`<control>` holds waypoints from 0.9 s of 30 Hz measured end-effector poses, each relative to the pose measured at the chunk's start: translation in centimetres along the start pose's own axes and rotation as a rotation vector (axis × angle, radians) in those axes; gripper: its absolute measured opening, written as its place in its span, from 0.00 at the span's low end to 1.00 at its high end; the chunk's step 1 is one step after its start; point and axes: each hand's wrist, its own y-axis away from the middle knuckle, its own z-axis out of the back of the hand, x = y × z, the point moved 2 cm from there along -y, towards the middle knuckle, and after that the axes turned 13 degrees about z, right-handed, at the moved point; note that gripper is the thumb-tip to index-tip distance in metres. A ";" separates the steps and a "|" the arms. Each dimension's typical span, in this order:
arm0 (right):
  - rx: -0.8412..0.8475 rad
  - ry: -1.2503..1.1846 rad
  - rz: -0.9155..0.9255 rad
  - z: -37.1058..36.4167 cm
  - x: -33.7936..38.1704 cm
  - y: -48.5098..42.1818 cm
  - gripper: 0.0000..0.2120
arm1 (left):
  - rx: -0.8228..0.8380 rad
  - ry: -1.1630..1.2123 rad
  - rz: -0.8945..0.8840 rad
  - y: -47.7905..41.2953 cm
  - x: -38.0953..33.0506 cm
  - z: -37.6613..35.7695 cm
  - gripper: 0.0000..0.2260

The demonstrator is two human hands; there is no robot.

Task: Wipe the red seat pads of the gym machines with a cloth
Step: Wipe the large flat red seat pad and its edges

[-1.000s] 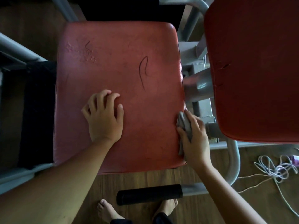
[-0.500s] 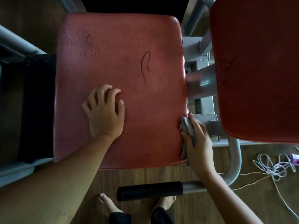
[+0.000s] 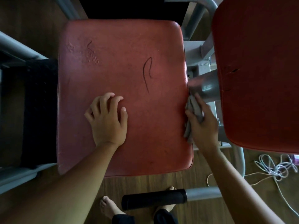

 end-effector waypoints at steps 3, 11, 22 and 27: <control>0.008 0.015 0.070 -1.7 0.2 -5.6 0.27 | -0.009 -0.004 -0.007 -0.1 0.0 0.0 0.13; 0.037 0.062 0.043 -2.2 0.2 -8.4 0.23 | 0.008 -0.013 -0.001 -0.1 -0.1 0.1 0.13; 0.007 0.068 0.039 -3.1 -0.3 -10.9 0.21 | 0.029 -0.031 0.002 -0.2 0.0 0.0 0.14; 0.070 0.075 0.065 -2.2 -0.5 -7.3 0.23 | 0.024 -0.027 -0.003 -0.2 -0.1 0.1 0.14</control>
